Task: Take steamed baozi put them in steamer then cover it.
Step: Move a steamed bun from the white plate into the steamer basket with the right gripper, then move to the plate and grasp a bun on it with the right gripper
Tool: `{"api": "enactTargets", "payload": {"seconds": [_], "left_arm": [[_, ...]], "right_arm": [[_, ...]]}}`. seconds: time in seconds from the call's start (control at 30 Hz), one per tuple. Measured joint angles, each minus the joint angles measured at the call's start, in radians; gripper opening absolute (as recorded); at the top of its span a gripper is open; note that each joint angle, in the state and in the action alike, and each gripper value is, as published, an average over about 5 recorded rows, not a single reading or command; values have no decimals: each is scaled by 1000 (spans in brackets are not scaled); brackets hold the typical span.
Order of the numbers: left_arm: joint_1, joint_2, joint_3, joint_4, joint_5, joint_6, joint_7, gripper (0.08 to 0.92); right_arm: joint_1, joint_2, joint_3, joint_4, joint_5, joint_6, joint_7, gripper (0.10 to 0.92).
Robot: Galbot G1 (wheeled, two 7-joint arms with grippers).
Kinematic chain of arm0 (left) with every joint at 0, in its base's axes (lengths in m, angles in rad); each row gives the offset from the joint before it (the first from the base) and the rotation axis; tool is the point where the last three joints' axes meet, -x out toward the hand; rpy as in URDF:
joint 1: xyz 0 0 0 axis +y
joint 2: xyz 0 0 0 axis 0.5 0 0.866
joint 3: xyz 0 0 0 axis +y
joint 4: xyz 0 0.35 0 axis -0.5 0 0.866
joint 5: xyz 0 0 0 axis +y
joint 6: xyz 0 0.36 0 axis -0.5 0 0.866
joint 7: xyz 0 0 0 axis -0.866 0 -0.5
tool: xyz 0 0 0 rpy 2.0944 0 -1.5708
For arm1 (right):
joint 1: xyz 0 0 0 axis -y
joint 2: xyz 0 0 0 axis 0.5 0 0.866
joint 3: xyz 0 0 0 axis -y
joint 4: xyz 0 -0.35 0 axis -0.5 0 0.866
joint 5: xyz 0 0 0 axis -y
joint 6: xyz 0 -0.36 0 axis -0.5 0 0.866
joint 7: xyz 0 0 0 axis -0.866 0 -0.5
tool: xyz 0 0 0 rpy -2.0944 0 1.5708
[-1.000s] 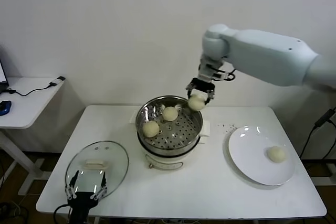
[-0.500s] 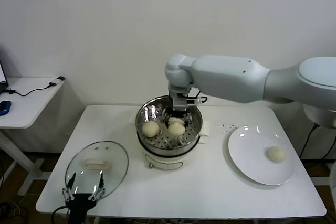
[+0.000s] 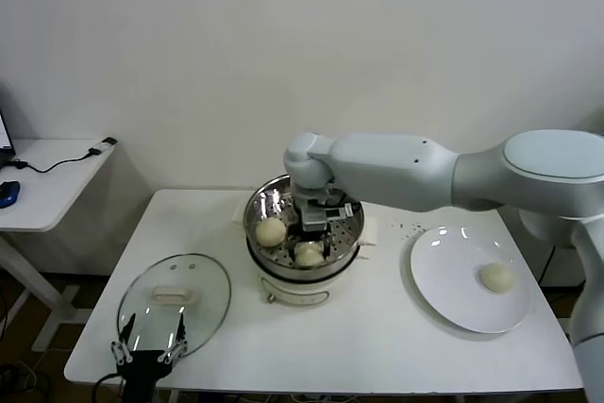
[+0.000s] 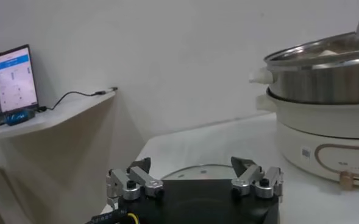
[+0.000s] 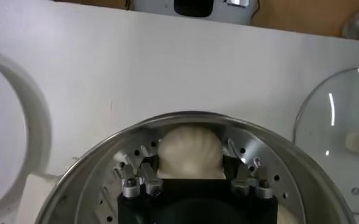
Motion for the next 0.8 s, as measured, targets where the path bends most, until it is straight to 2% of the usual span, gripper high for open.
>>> {"api": "enactTargets", "payload": {"seconds": [0.23,0.6,0.8], "left_arm": [[0,1,0,2,0,0,-1,823],[1,2,5,2,2,0,-3,823],[3,8,6,-4,2,-1,-3,823]], "right_arm": [[1,-5,10,2,-8,6,0,816],[45,-40,40,-27,-9,17,-1,823],[114,-104,5,-58,59,-52,70,823]]}}
